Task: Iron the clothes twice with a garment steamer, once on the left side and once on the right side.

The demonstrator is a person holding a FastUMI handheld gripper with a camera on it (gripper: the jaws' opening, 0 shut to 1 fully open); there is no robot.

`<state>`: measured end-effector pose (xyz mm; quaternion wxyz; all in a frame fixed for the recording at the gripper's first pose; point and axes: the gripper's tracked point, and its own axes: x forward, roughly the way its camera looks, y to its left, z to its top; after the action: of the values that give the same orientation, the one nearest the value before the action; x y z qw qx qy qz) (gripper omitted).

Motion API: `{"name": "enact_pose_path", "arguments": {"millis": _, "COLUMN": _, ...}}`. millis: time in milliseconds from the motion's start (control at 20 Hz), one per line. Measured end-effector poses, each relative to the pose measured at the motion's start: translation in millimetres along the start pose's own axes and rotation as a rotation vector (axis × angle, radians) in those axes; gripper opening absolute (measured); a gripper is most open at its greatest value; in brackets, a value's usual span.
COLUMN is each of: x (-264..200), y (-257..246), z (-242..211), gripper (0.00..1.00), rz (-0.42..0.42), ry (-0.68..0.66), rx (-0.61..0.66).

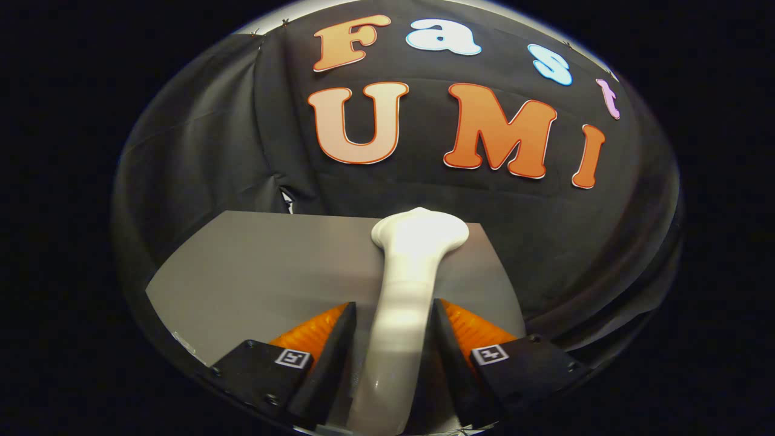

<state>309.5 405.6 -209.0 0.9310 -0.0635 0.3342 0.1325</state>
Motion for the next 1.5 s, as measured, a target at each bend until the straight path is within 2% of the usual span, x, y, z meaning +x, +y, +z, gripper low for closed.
{"name": "enact_pose_path", "arguments": {"millis": 150, "x": -2, "y": -3, "z": 0, "gripper": 0.57, "rz": -0.002, "ry": -0.018, "rx": 0.026}}
{"name": "enact_pose_path", "arguments": {"millis": 350, "x": -8, "y": -1, "z": -1, "gripper": 0.47, "rz": -0.032, "ry": -0.033, "rx": 0.008}}
{"name": "enact_pose_path", "arguments": {"millis": 650, "x": -23, "y": 1, "z": -9, "gripper": 0.46, "rz": -0.017, "ry": -0.051, "rx": 0.039}}
{"name": "enact_pose_path", "arguments": {"millis": 700, "x": -30, "y": 3, "z": -7, "gripper": 0.42, "rz": -0.012, "ry": -0.056, "rx": 0.038}}
{"name": "enact_pose_path", "arguments": {"millis": 900, "x": -61, "y": 14, "z": 0, "gripper": 0.42, "rz": 0.031, "ry": -0.113, "rx": -0.001}}
{"name": "enact_pose_path", "arguments": {"millis": 1250, "x": -139, "y": 25, "z": 20, "gripper": 0.42, "rz": 0.100, "ry": -0.298, "rx": -0.050}}
{"name": "enact_pose_path", "arguments": {"millis": 1500, "x": -211, "y": 21, "z": 30, "gripper": 0.42, "rz": 0.126, "ry": -0.471, "rx": -0.102}}
